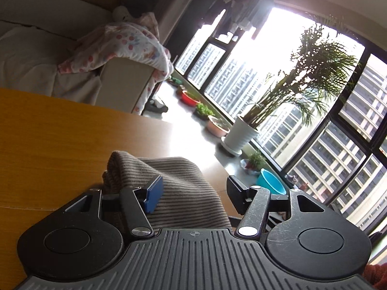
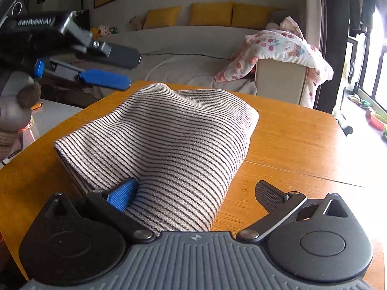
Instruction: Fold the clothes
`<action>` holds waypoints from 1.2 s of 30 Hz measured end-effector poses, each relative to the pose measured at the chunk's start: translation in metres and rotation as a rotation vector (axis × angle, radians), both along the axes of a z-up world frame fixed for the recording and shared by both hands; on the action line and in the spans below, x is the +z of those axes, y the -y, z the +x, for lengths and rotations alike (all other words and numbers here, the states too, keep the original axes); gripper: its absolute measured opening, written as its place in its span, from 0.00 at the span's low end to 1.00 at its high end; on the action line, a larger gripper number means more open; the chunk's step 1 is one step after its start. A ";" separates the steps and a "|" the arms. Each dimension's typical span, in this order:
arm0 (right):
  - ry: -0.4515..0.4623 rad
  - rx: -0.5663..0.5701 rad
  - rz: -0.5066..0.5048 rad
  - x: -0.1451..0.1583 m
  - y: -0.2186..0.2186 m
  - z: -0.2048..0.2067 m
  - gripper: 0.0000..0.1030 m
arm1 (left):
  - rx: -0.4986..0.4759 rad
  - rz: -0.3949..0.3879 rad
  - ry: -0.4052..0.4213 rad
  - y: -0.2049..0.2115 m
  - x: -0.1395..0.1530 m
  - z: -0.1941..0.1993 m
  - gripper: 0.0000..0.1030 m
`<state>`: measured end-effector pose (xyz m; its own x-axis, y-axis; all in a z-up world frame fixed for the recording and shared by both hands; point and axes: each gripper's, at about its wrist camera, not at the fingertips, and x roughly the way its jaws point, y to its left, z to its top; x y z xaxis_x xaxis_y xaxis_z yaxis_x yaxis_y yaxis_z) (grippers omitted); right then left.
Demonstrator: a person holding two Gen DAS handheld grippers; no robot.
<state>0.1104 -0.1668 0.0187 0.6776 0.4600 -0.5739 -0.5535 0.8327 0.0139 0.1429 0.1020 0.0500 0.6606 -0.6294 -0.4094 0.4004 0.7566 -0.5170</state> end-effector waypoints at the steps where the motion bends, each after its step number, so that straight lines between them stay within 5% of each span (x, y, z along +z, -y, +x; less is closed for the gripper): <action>1: 0.004 0.002 -0.003 0.000 0.000 -0.001 1.00 | -0.010 0.020 -0.010 0.005 -0.001 0.009 0.65; 3: 0.028 0.007 -0.027 0.001 -0.001 -0.004 1.00 | 0.011 0.070 -0.080 0.011 -0.015 0.031 0.63; 7: 0.067 0.002 -0.058 0.002 -0.002 -0.012 1.00 | 0.062 0.089 -0.170 0.002 -0.045 0.053 0.42; 11: 0.064 0.003 -0.050 -0.001 -0.002 -0.012 1.00 | 0.105 0.076 -0.125 -0.008 -0.032 0.027 0.46; 19: 0.035 0.002 -0.021 -0.002 0.002 -0.010 1.00 | 0.080 0.264 -0.083 0.006 -0.036 -0.033 0.50; 23: -0.072 0.018 0.059 0.007 0.013 0.003 1.00 | 0.081 0.248 -0.088 0.003 -0.043 -0.035 0.56; 30: -0.254 -0.045 0.369 0.040 0.047 0.068 1.00 | 0.059 0.254 -0.074 0.004 -0.046 -0.033 0.59; 33: -0.329 -0.111 0.360 0.026 0.040 0.101 1.00 | 0.057 0.239 -0.077 0.002 -0.049 -0.032 0.61; 36: -0.499 -0.125 0.383 -0.004 0.025 0.127 1.00 | 0.049 0.228 -0.080 -0.001 -0.052 -0.031 0.63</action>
<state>0.2376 -0.1922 0.0152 0.4330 0.6298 -0.6449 -0.3022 0.7754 0.5544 0.1116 0.1030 -0.0015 0.6478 -0.4825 -0.5895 0.3247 0.8749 -0.3593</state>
